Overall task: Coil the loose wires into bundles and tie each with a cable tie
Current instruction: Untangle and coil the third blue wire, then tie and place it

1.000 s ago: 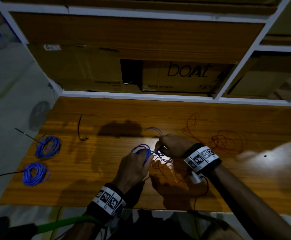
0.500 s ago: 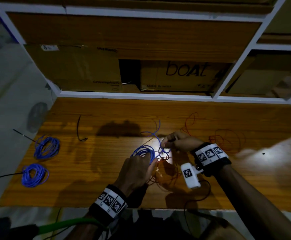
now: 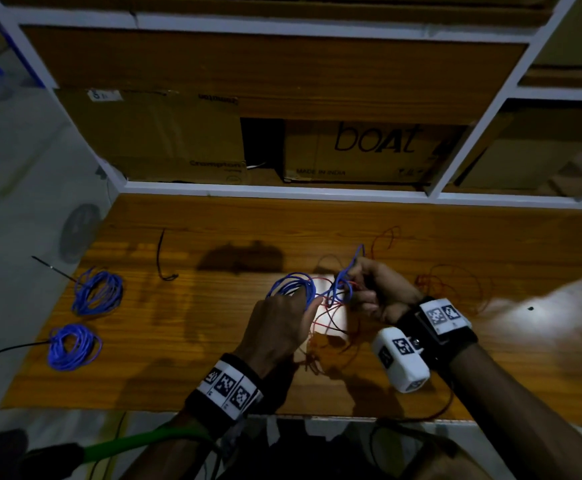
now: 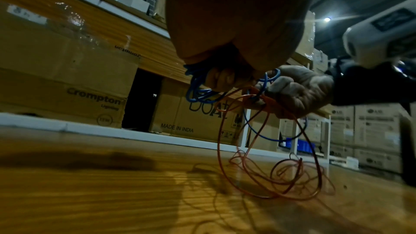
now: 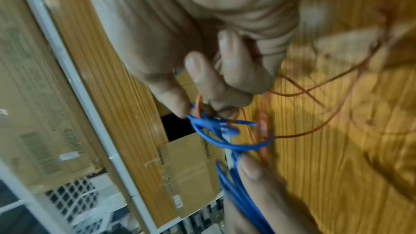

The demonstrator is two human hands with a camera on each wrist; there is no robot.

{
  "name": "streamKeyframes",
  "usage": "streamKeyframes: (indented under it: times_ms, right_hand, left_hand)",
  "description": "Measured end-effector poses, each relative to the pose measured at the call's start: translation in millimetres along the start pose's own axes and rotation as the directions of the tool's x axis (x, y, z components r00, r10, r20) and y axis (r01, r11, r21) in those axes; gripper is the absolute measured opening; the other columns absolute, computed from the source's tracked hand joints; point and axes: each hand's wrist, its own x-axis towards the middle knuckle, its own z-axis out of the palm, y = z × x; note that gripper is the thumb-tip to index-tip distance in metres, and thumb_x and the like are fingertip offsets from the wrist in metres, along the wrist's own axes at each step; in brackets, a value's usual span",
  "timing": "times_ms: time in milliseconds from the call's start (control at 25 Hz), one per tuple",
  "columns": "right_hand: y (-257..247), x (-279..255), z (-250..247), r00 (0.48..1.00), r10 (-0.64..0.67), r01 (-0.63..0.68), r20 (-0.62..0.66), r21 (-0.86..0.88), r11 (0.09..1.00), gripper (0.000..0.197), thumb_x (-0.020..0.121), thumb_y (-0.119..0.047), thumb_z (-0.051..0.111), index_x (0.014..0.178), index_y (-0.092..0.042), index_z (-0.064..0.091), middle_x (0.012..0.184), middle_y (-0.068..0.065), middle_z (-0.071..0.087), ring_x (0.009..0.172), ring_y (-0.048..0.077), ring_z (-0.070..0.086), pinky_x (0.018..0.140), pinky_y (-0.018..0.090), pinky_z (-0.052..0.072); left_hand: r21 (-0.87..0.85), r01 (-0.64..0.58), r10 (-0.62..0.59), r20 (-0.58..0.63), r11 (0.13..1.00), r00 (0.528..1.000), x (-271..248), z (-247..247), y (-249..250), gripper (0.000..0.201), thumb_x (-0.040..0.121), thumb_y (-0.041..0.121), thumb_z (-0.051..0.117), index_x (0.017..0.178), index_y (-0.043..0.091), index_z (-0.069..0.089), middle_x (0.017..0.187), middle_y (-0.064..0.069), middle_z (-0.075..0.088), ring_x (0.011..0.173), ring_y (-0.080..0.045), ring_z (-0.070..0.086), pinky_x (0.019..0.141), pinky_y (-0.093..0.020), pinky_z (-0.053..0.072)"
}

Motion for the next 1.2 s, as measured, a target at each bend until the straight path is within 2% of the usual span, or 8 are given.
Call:
streamKeyframes:
  times_ms: [80, 160, 280, 400, 560, 720, 960, 1200]
  right_hand:
    - [1, -2, -1, 0.999, -0.043, 0.04, 0.029, 0.087, 0.995, 0.009, 0.065, -0.021, 0.055, 0.069, -0.014, 0.053, 0.057, 0.002, 0.048, 0.031, 0.009, 0.03, 0.037, 0.012, 0.018]
    - [-1, -5, -2, 0.999, -0.025, 0.024, 0.021, 0.049, 0.998, 0.015, 0.07, -0.025, 0.047, 0.076, -0.013, 0.053, 0.057, 0.001, 0.046, 0.035, 0.011, 0.033, 0.042, 0.015, 0.017]
    - [-7, -8, -2, 0.994, 0.106, -0.108, -0.022, -0.283, 0.953, 0.027, 0.08, -0.021, 0.034, 0.057, -0.017, 0.049, 0.053, -0.001, 0.041, 0.038, 0.012, 0.033, 0.043, 0.021, 0.014]
    - [-4, -10, -8, 0.996, 0.035, -0.068, -0.081, -0.454, 0.888, 0.043, 0.093, -0.014, 0.034, 0.053, -0.022, 0.049, 0.057, -0.001, 0.045, 0.045, 0.011, 0.043, 0.044, 0.02, 0.036]
    - [-7, -19, -4, 0.988, -0.129, 0.108, -0.086, -0.216, 0.97, 0.029, 0.081, -0.013, 0.05, 0.053, -0.022, 0.047, 0.059, 0.0, 0.042, 0.051, 0.012, 0.033, 0.044, 0.023, 0.023]
    - [-6, -21, 3, 0.972, -0.177, 0.185, -0.153, 0.039, 0.982, 0.023, 0.088, -0.013, 0.049, 0.065, -0.016, 0.048, 0.047, -0.006, 0.039, 0.031, 0.002, 0.022, 0.037, 0.018, 0.004]
    - [-10, -14, 0, 0.98, -0.164, 0.157, -0.111, -0.069, 0.985, 0.04, 0.102, -0.031, 0.046, 0.064, -0.019, 0.042, 0.051, -0.008, 0.033, 0.028, 0.003, 0.021, 0.03, 0.013, 0.008]
    - [-13, -20, -2, 0.999, -0.005, 0.004, -0.036, -0.02, 1.0, 0.03, 0.104, -0.022, 0.038, 0.082, -0.012, 0.057, 0.048, -0.008, 0.03, 0.028, 0.003, 0.023, 0.029, 0.011, 0.013]
  left_hand:
    - [-0.047, 0.019, -0.019, -0.01, 0.999, 1.0, 6, 2, 0, 0.045, 0.1, 0.051, 0.036, 0.087, 0.015, 0.059, 0.062, -0.007, 0.057, 0.052, -0.031, 0.056, 0.047, -0.028, 0.03]
    - [0.01, 0.02, -0.02, 0.023, 1.0, 1.0, 10, 3, -2, 0.041, 0.1, 0.05, 0.039, 0.09, 0.016, 0.06, 0.066, -0.008, 0.059, 0.056, -0.033, 0.058, 0.048, -0.03, 0.034]
    - [0.097, 0.061, -0.068, 0.078, 0.993, 0.995, 11, 2, -12, 0.043, 0.101, 0.053, 0.036, 0.102, 0.017, 0.06, 0.076, -0.01, 0.065, 0.066, -0.034, 0.063, 0.053, -0.034, 0.04]
    - [0.059, 0.106, -0.112, 0.114, 0.993, 0.987, 11, 5, -18, 0.04, 0.103, 0.052, 0.039, 0.102, 0.017, 0.059, 0.079, -0.009, 0.064, 0.07, -0.033, 0.062, 0.055, -0.032, 0.032]
    - [0.007, 0.156, -0.156, 0.102, 0.988, 0.983, 22, -2, -13, 0.039, 0.102, 0.052, 0.039, 0.088, 0.019, 0.052, 0.07, -0.003, 0.048, 0.069, -0.033, 0.059, 0.054, -0.034, 0.035]
    - [-0.026, 0.153, -0.148, 0.12, 0.988, 0.982, 29, -7, -6, 0.036, 0.102, 0.053, 0.037, 0.082, 0.023, 0.039, 0.07, -0.002, 0.045, 0.072, -0.034, 0.059, 0.056, -0.037, 0.039]
    - [-0.008, 0.011, -0.01, 0.082, 1.0, 0.997, 27, 1, 1, 0.045, 0.1, 0.056, 0.032, 0.092, 0.017, 0.054, 0.078, -0.009, 0.062, 0.074, -0.037, 0.062, 0.056, -0.039, 0.042]
    - [-0.055, 0.004, 0.002, 0.108, 0.998, 0.994, 19, 5, 2, 0.038, 0.101, 0.051, 0.041, 0.089, 0.017, 0.055, 0.073, -0.009, 0.059, 0.068, -0.037, 0.059, 0.055, -0.038, 0.041]
